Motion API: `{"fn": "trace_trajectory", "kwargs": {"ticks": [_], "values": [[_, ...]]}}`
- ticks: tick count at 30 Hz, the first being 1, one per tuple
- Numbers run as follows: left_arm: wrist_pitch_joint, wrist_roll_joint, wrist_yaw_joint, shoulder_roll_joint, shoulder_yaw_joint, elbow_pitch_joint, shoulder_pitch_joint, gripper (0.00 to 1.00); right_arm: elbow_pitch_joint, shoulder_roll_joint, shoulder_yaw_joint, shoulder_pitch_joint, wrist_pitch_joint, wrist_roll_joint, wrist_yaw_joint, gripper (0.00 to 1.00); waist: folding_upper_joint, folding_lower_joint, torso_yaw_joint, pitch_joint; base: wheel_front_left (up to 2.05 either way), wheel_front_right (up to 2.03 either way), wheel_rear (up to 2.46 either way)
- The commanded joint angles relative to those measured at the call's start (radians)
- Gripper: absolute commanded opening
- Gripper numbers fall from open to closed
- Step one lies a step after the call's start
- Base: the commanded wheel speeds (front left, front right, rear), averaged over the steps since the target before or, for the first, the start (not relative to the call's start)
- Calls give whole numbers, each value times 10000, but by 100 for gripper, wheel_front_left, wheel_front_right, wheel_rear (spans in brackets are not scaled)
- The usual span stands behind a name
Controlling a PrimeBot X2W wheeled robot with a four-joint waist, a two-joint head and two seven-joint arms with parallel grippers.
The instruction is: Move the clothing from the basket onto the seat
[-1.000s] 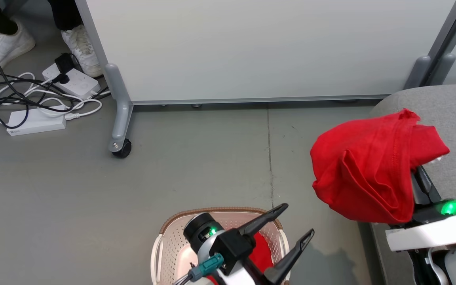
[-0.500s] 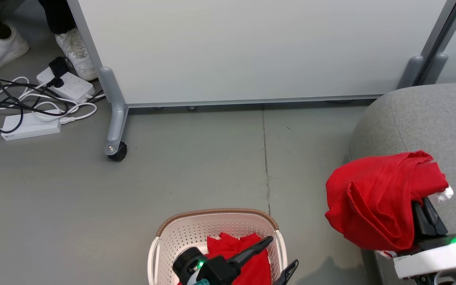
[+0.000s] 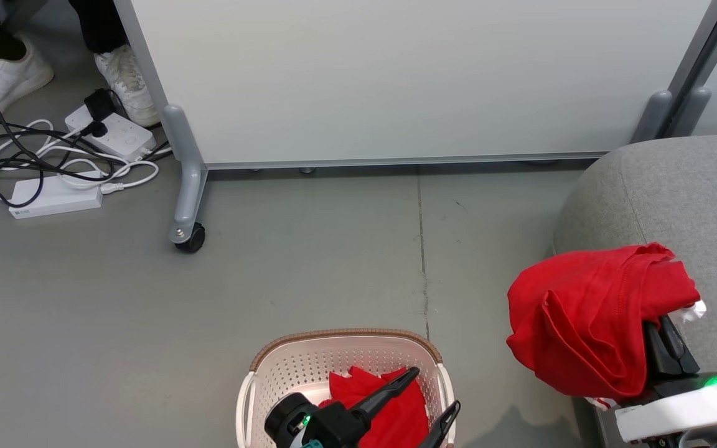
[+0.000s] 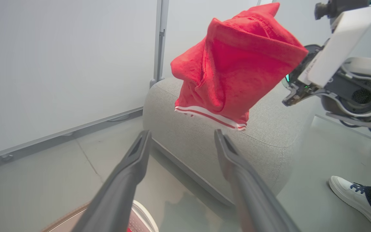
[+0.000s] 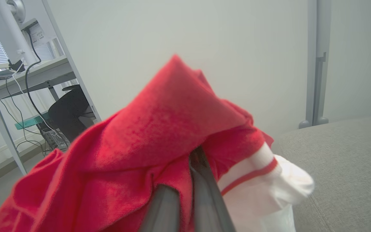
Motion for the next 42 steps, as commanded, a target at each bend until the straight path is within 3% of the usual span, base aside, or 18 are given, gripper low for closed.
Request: {"fn": "trace_trajectory", "kwargs": {"ticks": [1,10,18,42], "values": [[-13,55,9,18,101,16,48,100,-22,-81,-24,-85,-39,37,6,0,0,0,17,-9,0,0,0],[-13,150,8,12,121,15,10,100,-105,-107,-57,-148,-39,66,6,0,0,0,-57,20,0,0,0],[-13,197,8,-5,73,56,-306,100,-171,-246,-166,-263,-39,68,6,0,0,0,-543,204,0,0,0],[-13,633,8,-200,317,242,-858,100,-239,-187,-715,-619,-39,187,6,0,0,0,-3810,1120,0,0,0]]}}
